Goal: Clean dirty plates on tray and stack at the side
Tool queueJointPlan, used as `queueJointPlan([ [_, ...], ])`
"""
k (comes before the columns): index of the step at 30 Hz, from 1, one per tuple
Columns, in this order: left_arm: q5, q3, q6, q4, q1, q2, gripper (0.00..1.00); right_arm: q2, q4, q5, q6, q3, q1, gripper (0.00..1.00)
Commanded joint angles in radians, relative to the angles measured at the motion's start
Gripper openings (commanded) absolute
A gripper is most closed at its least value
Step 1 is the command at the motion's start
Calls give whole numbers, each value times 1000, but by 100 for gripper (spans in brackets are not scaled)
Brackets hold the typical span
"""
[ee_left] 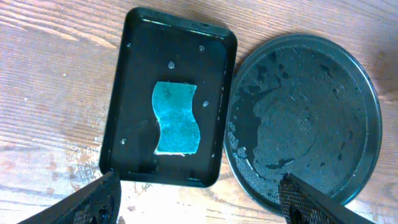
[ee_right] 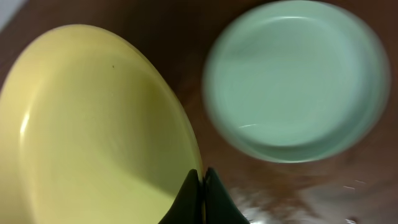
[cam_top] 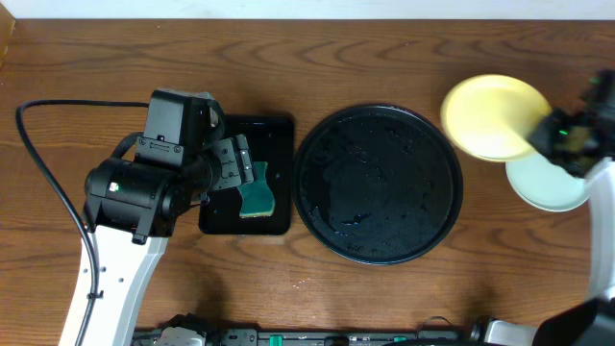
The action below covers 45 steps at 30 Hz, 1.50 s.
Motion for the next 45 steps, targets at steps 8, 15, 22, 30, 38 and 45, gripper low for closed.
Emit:
queueJointPlan([
  [8,2,14,9,0,5,-1,81,183,49,53,80,-58,-330,1],
  [15,2,14,9,0,5,-1,81,236,56,33,41,-58,-360,15],
  [22,2,14,9,0,5,-1,82,99,49,-180,-102,-58,-264,36],
  [30,2,14,9,0,5,-1,81,-196,-8,-496,-272,-58,68,43],
  [38,2,14,9,0,5,-1,82,-418,-5,-478,-293,-58,495,99],
  [45,2,14,9,0,5,-1,82,-461,-26,-433,-319,-58,581,99],
])
